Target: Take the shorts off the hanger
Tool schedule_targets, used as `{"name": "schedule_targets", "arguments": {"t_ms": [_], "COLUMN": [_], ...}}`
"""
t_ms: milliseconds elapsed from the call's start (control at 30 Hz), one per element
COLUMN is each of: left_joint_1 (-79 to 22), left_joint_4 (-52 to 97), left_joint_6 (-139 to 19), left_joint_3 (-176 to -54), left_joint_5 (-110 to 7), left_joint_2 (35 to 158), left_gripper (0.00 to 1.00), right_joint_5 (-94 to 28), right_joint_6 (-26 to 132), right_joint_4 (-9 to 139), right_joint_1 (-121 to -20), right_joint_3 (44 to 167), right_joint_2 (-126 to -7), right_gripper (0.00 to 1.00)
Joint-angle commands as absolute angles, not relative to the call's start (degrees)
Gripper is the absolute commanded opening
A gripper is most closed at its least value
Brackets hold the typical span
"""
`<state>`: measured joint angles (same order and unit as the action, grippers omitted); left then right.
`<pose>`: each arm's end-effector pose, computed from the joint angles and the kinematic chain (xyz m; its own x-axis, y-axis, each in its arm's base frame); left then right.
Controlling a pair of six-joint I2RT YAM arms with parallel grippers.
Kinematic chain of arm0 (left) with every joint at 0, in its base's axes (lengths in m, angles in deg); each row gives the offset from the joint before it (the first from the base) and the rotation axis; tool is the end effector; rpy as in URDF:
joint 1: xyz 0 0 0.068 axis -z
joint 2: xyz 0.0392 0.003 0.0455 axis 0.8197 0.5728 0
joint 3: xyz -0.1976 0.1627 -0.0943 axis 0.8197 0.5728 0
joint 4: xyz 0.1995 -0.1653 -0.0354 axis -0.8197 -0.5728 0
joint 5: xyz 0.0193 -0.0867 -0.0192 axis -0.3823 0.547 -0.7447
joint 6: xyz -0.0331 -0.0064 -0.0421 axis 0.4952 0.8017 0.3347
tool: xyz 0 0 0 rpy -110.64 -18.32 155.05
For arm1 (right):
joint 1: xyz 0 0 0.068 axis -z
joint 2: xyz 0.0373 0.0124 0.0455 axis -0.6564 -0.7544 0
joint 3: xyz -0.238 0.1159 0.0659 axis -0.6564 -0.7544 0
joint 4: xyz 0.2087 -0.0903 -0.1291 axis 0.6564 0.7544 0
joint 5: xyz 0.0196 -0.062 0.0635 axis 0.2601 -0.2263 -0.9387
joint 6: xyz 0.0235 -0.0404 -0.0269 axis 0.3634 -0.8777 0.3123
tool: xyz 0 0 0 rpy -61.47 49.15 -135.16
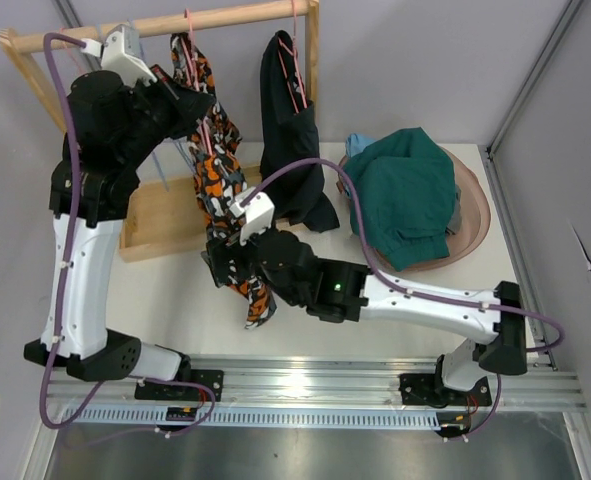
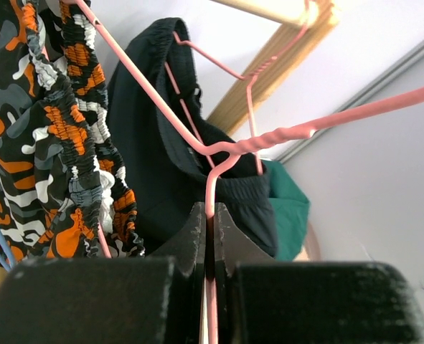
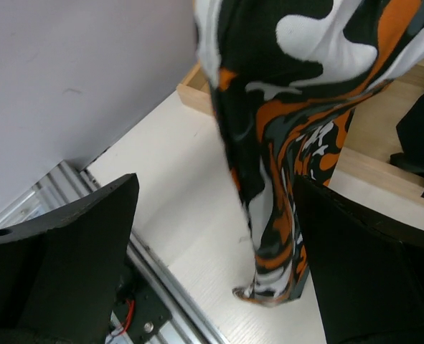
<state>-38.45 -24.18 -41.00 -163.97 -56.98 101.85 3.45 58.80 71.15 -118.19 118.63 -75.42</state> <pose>0.2254 -0.0690 0.5709 -0.2270 -0.4644 -0.8560 0.2538 0.8204 -0.5124 0.0988 0.3571 0.4175 -0.1949 0.0161 -0.9807 -0.7265 0.6694 0.1554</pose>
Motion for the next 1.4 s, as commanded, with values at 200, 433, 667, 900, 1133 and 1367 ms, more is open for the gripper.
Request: {"name": "schedule_targets", "arguments": {"t_ms": [200, 433, 667, 900, 1133, 1367], "left_joint_1": [-39.6, -43.1, -46.9, -46.9, -46.8, -46.7], "left_joint_4": [-22.7, -24.8, -25.8, -26.4, -31.5, -33.7], "left_joint_6": [-40.9, -45.1, -44.8, -41.5, -42.7, -47.1], "left_joint_3": [-164.6, -169.9, -172.3, -161.0, -149.6, -143.8], "left_joint_5": [-55.2, -58.3, -55.9, -47.8, -44.5, -55.6], "left_joint_2": [95.3, 98.2, 100.5, 90.4, 77.2, 71.5], "left_gripper": [0.0, 0.0, 0.0, 0.0, 0.01, 0.0], "right_joint_5": [12.4, 29.1, 37.0, 28.9, 17.8, 21.6], "right_joint_6": [59.7, 67.7, 76.5, 64.5, 53.5, 53.4], "right_joint_4": [59.2, 56.7, 63.3, 59.3, 69.3, 72.0], "right_joint_1": [-123.0, -139.3, -145.2, -131.9, -112.4, -114.1], "right_joint_3": [113.6, 99.7, 102.1, 112.1, 135.7, 141.5], "right_joint_2": [-77.2, -72.4, -78.7, -83.1, -85.8, -79.5], "right_gripper": [0.0, 0.0, 0.0, 0.0, 0.0, 0.0]}}
